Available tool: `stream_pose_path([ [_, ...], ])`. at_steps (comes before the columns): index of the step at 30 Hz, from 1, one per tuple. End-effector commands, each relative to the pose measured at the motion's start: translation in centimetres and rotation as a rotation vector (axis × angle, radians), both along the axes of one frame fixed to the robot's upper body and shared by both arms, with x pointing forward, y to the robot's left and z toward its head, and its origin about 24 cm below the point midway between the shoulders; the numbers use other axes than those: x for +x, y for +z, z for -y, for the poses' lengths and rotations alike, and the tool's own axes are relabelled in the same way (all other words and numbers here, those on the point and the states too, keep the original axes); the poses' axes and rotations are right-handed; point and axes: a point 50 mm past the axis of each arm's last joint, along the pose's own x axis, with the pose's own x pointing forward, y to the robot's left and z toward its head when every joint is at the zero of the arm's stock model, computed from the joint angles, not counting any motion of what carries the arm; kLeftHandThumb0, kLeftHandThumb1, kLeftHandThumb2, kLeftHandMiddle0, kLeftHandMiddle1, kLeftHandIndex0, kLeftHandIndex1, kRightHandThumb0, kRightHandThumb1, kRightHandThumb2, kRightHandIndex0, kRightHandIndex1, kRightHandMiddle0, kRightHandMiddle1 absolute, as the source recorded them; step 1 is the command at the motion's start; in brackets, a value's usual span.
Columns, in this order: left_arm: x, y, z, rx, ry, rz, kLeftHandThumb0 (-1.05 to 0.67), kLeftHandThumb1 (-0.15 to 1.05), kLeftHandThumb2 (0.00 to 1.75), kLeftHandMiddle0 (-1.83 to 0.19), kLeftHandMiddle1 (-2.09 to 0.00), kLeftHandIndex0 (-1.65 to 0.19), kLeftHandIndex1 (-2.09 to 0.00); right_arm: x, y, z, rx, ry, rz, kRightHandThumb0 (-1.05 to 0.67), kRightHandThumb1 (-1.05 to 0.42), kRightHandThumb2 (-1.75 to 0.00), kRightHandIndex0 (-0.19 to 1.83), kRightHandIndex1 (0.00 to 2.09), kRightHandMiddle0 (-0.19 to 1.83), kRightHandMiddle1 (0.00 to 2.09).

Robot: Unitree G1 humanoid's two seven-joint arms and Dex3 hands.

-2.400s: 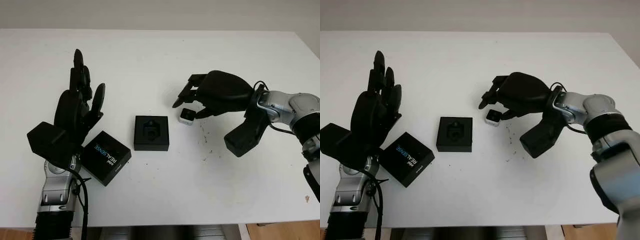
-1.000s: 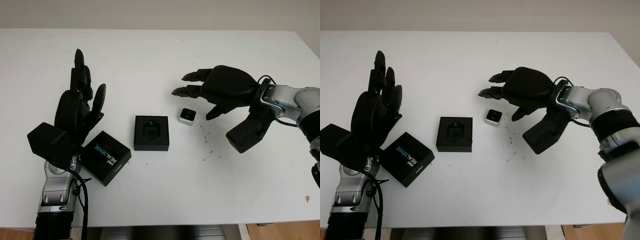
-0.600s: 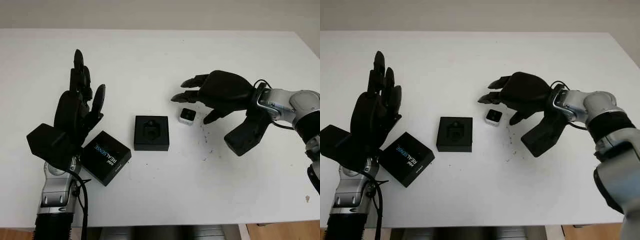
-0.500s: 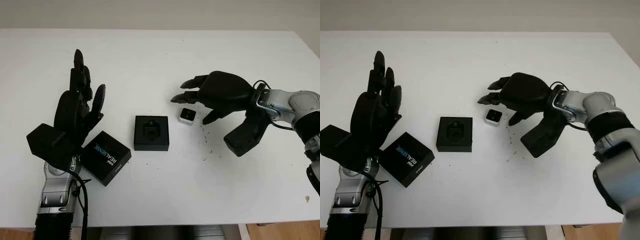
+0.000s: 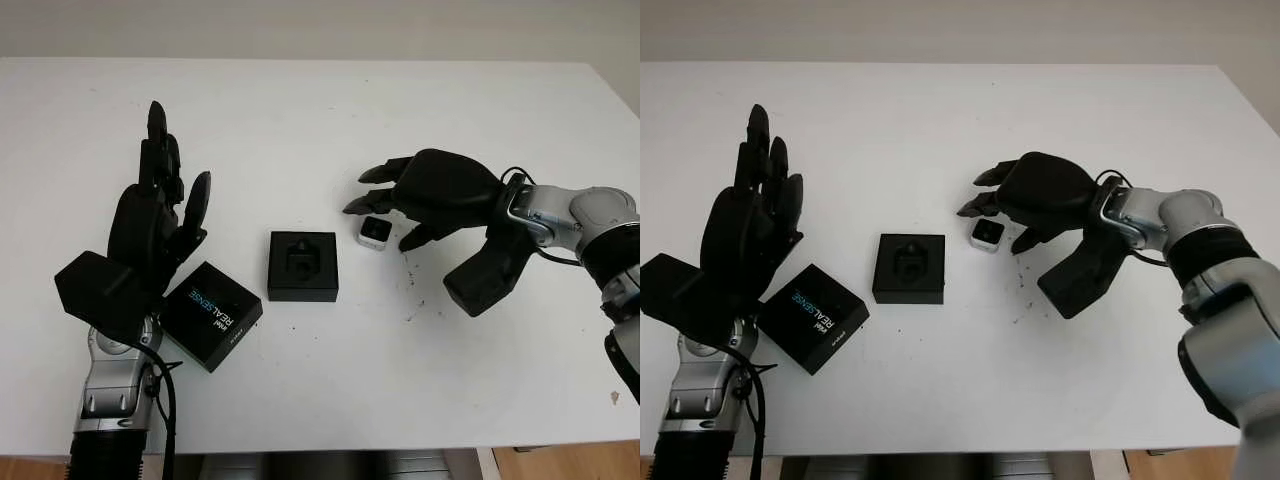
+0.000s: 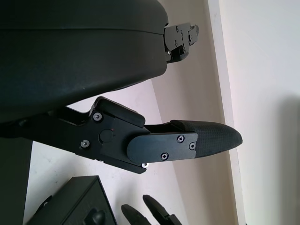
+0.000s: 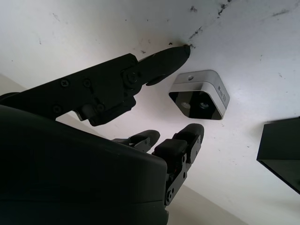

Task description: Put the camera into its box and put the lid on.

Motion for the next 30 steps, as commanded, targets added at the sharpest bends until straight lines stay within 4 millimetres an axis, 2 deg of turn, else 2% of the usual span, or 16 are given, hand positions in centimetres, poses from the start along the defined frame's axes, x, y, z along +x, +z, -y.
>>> stream_pose_path([
  [1,-0.3,0.01,0.02,0.003,0.005,0.002,-0.8,1.05,0.48,0.18,-0.05,0.18,-0.04,-0.01,-0.56,-0.33,0.004,0.006,-0.01,-0.36,-0.88,-0.06,0.42,0.15,0.52,0.2],
  [15,-0.35,-0.12,-0.01,-0.002,0.005,-0.003,-0.8,1.05,0.48,0.19,-0.05,0.18,-0.04,0.02,-1.02,-0.62,0.009,0.013,-0.002,-0.33,-0.94,-0.06,0.43,0.16,0.56,0.28],
  [16,-0.37,-0.13,0.01,0.0,0.006,-0.003,-0.8,1.05,0.48,0.19,-0.05,0.18,-0.04,0.0,-1.04,-0.64,0.011,0.016,-0.002,-0.33,-0.95,-0.06,0.43,0.18,0.52,0.36],
  [20,-0.37,-0.18,0.07,0.0,0.003,-0.004,-0.8,1.05,0.49,0.19,-0.05,0.18,-0.04,-0.05,-1.18,-0.78,0.027,0.027,0.005,-0.32,-0.97,-0.05,0.3,0.45,0.22,0.96],
  [23,-0.36,-0.24,0.13,-0.012,0.005,-0.007,-0.81,1.05,0.48,0.19,-0.05,0.18,-0.05,-0.1,-1.29,-0.92,0.035,0.04,0.015,-0.32,-0.97,-0.05,0.19,0.69,0.15,1.13],
  [26,-0.37,-0.28,0.16,-0.012,0.005,-0.01,-0.81,1.05,0.47,0.19,-0.05,0.18,-0.05,-0.1,-1.38,-0.95,0.033,0.043,0.019,-0.33,-0.98,-0.05,0.14,0.79,0.12,1.21],
  [30,-0.36,-0.37,0.14,-0.002,0.008,-0.011,-0.81,1.05,0.48,0.19,-0.05,0.19,-0.05,-0.1,-1.33,-0.96,0.027,0.045,0.013,-0.34,-0.97,-0.05,0.06,0.94,0.0,1.46],
])
